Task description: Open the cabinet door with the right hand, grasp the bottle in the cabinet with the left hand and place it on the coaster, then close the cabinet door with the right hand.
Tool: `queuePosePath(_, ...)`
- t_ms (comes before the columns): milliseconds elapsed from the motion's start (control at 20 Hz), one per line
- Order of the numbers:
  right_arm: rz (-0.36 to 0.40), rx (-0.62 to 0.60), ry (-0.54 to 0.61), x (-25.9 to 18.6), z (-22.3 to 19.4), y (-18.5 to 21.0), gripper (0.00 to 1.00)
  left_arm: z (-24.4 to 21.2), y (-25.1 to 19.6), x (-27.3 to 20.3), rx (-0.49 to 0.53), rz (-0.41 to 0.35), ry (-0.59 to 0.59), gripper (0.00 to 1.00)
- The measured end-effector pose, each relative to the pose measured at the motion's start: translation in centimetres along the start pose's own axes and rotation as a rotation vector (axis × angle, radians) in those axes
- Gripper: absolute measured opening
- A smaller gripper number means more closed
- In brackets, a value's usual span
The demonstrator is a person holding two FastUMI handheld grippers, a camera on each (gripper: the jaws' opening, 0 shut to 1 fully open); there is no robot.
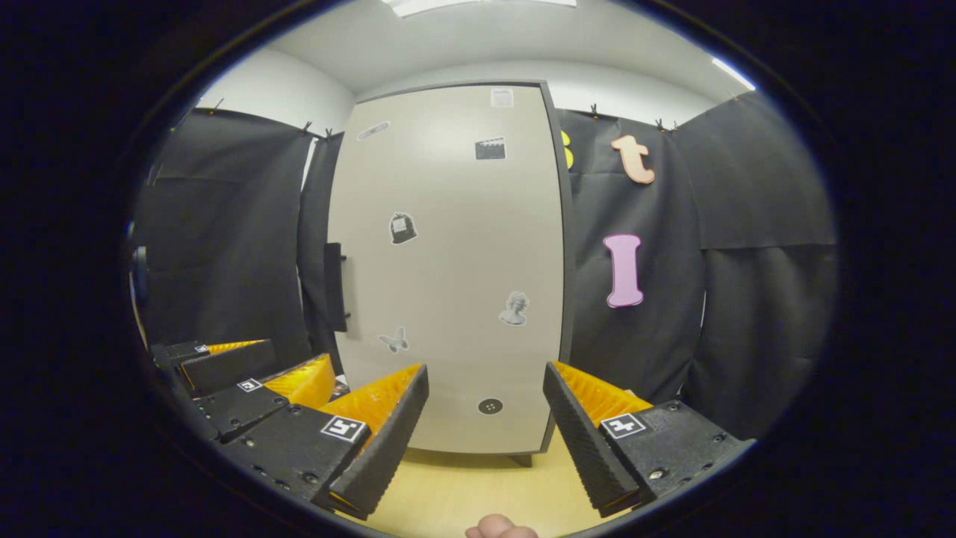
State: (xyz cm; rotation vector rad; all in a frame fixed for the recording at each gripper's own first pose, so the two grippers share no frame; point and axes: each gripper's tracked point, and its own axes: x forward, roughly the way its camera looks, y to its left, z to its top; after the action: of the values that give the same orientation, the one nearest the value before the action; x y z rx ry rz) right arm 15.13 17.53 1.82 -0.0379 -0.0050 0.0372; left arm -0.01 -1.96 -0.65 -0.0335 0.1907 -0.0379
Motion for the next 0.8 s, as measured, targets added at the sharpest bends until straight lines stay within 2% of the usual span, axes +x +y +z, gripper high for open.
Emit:
queuePosePath(100, 0.004, -0.002, 0.002, -0.2, -0.1, 0.0, 0.95, 0.0, -0.1, -0.1, -0.004, -0.005, 0.000, 0.95)
queuePosePath(150, 0.003, -0.004, 0.001, -0.2, 0.0, 0.0, 0.99, 0.0, 0.2, -0.2, -0.003, 0.002, -0.001, 0.95)
queuePosePath(200, 0.003, -0.008, 0.003, -0.2, -0.2, 0.0, 0.95, 0.0, 0.2, -0.2, -0.004, 0.002, 0.000, 0.95)
queuePosePath(250, 0.004, -0.011, 0.006, -0.2, -0.3, 0.0, 0.95, -0.2, 0.2, -0.2, -0.007, 0.001, 0.002, 0.95)
queuePosePath(300, 0.008, -0.009, 0.007, -0.2, -0.3, 0.1, 0.99, -0.2, 0.3, -0.3, -0.009, 0.004, 0.004, 0.95)
queuePosePath(350, 0.010, -0.008, 0.009, -0.2, -0.3, 0.2, 0.99, -0.3, 0.5, -0.3, -0.013, 0.005, 0.008, 0.95)
queuePosePath(400, 0.008, -0.008, 0.010, -0.2, -0.3, 0.2, 0.95, -0.3, 0.6, -0.3, -0.016, 0.005, 0.011, 0.95)
queuePosePath(450, 0.008, -0.007, 0.009, -0.3, -0.2, 0.2, 0.99, -0.2, 0.8, -0.3, -0.019, 0.007, 0.011, 0.95)
queuePosePath(500, 0.008, -0.007, 0.007, -0.3, -0.2, 0.3, 0.99, -0.2, 0.9, -0.3, -0.023, 0.008, 0.010, 0.95)
queuePosePath(550, 0.013, -0.003, 0.002, -0.4, 0.0, 0.4, 0.95, -0.1, 0.9, -0.2, -0.027, 0.006, 0.009, 0.95)
queuePosePath(600, 0.019, 0.002, -0.004, -0.4, 0.1, 0.7, 0.99, 0.0, 1.1, -0.2, -0.030, 0.006, 0.009, 0.95)
queuePosePath(650, 0.021, -0.002, -0.007, -0.5, 0.3, 0.9, 0.99, 0.0, 1.2, -0.2, -0.030, 0.008, 0.008, 0.95)
queuePosePath(700, 0.022, -0.009, -0.010, -0.5, 0.4, 1.0, 0.95, 0.0, 1.4, -0.2, -0.028, 0.012, 0.007, 0.95)
queuePosePath(750, 0.027, -0.016, -0.012, -0.5, 0.5, 1.3, 0.99, 0.0, 1.5, -0.1, -0.026, 0.013, 0.006, 0.95)
queuePosePath(800, 0.036, -0.017, -0.016, -0.7, 0.6, 1.7, 0.95, 0.0, 1.7, -0.2, -0.025, 0.015, 0.005, 0.95)
